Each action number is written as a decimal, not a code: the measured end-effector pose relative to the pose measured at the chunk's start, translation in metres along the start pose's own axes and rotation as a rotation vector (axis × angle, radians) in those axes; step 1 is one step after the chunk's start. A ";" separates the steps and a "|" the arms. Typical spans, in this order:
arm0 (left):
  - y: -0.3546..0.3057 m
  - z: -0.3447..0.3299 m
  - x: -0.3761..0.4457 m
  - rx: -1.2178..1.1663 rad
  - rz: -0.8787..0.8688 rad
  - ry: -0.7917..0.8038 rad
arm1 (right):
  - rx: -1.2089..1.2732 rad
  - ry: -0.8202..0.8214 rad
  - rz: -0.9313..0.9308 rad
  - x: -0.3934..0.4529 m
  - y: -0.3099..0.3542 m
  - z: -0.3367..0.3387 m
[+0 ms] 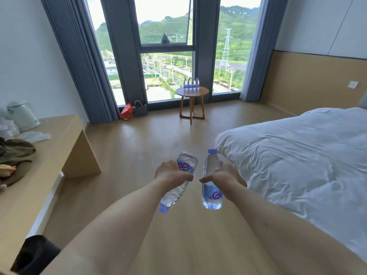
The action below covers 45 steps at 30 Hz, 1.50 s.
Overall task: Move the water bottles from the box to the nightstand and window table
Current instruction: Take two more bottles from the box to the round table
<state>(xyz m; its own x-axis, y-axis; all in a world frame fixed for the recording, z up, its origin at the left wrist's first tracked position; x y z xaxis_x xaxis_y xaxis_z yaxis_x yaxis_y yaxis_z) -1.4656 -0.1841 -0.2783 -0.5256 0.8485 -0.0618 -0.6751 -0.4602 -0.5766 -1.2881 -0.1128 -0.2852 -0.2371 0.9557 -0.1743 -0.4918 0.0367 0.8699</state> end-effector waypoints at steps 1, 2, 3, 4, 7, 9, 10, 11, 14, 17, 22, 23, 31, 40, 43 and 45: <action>0.000 0.007 0.019 0.002 -0.011 0.006 | 0.003 -0.003 0.000 0.013 0.010 -0.004; -0.001 0.014 0.039 0.002 -0.020 0.010 | 0.002 -0.007 -0.003 0.027 0.020 -0.009; -0.001 0.020 0.058 0.003 -0.028 0.011 | 0.001 -0.014 -0.006 0.041 0.028 -0.012; -0.001 0.025 0.076 0.004 -0.035 0.011 | 0.002 -0.021 -0.010 0.054 0.035 -0.016; 0.000 0.032 0.125 0.010 -0.055 0.013 | 0.014 -0.041 -0.043 0.093 0.048 -0.027; 0.002 0.033 0.157 0.027 -0.070 0.020 | 0.022 -0.049 -0.059 0.120 0.054 -0.034; 0.003 0.032 0.172 0.036 -0.075 0.024 | 0.021 -0.052 -0.063 0.134 0.056 -0.038; 0.003 0.031 0.188 0.040 -0.075 0.027 | 0.020 -0.054 -0.065 0.149 0.057 -0.041; 0.004 0.022 0.238 0.035 -0.064 0.032 | 0.013 -0.051 -0.073 0.201 0.061 -0.053; 0.001 0.009 0.296 0.037 -0.059 0.040 | 0.027 -0.050 -0.075 0.265 0.065 -0.064; -0.020 -0.003 0.404 0.013 -0.029 0.044 | 0.070 -0.038 -0.057 0.382 0.081 -0.072; -0.026 -0.002 0.425 0.007 -0.019 0.042 | 0.077 -0.037 -0.057 0.405 0.087 -0.071; -0.059 0.008 0.566 -0.008 0.016 0.008 | 0.044 -0.008 -0.051 0.556 0.136 -0.073; -0.053 0.000 0.734 0.005 -0.025 0.046 | -0.003 -0.022 -0.060 0.712 0.169 -0.117; -0.045 0.001 0.804 0.003 -0.053 0.073 | -0.005 -0.049 -0.070 0.773 0.186 -0.138; -0.041 0.003 0.851 -0.014 -0.062 0.083 | 0.007 -0.066 -0.085 0.812 0.200 -0.152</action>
<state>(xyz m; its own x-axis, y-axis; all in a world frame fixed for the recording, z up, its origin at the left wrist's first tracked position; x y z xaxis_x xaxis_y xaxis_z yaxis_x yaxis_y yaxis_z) -1.8868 0.5559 -0.3052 -0.4381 0.8941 -0.0928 -0.6975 -0.4032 -0.5923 -1.7063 0.6265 -0.3234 -0.1388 0.9662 -0.2173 -0.5020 0.1206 0.8564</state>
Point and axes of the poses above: each hand's wrist, its own x-axis towards the middle knuckle, its own z-axis out of the back of the hand, y = z × x, the point moved 1 cm from there along x, towards the middle knuckle
